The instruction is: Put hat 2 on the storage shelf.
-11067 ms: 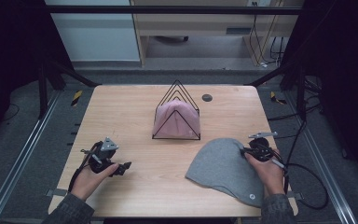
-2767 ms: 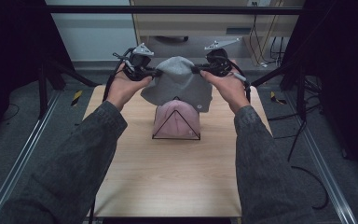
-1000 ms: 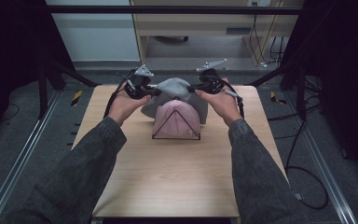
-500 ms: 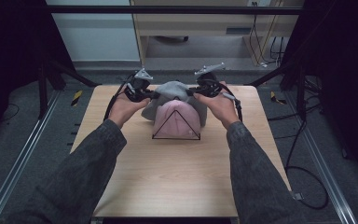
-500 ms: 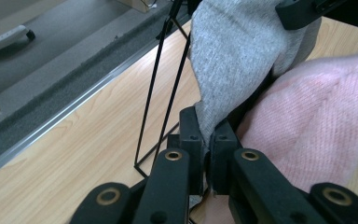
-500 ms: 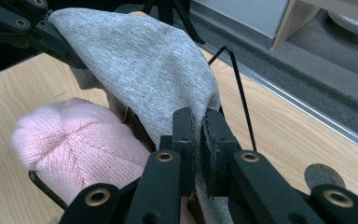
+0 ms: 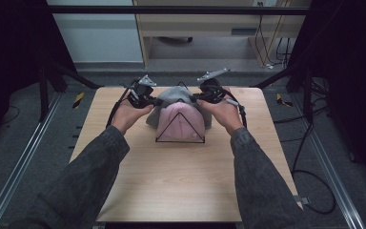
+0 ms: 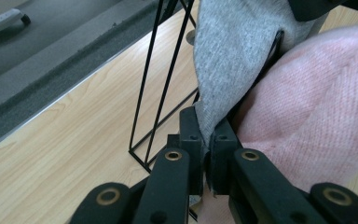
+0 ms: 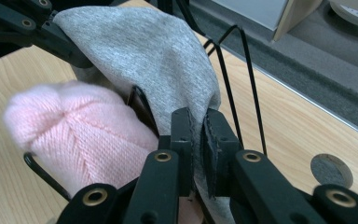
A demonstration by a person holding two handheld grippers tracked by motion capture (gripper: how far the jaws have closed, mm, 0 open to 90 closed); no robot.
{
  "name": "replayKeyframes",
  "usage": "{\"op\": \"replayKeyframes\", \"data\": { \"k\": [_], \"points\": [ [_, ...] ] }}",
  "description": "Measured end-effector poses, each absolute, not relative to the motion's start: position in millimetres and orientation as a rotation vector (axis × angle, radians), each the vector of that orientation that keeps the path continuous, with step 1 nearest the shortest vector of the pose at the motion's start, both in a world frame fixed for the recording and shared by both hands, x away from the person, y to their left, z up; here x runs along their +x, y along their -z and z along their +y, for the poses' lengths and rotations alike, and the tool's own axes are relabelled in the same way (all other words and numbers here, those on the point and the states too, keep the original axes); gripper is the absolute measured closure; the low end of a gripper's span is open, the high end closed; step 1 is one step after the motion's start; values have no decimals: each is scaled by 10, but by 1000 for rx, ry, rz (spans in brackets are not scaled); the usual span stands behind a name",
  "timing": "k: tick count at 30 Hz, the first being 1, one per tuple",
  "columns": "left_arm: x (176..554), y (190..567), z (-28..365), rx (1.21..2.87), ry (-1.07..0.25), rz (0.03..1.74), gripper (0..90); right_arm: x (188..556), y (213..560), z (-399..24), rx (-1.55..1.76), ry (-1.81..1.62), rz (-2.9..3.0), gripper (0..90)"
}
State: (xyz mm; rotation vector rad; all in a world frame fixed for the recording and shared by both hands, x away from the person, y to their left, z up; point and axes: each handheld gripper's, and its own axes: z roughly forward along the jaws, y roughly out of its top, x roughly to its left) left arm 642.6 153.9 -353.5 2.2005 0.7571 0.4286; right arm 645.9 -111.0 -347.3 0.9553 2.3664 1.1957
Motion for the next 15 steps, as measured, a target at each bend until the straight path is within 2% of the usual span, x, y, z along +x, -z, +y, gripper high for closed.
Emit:
{"op": "replayKeyframes", "data": {
  "k": [15],
  "points": [
    [6383, 3604, 1543, 2220, -421, 795, 867, 6427, 3533, -1126, 985, -1153, 2375, 749]
  ]
}}
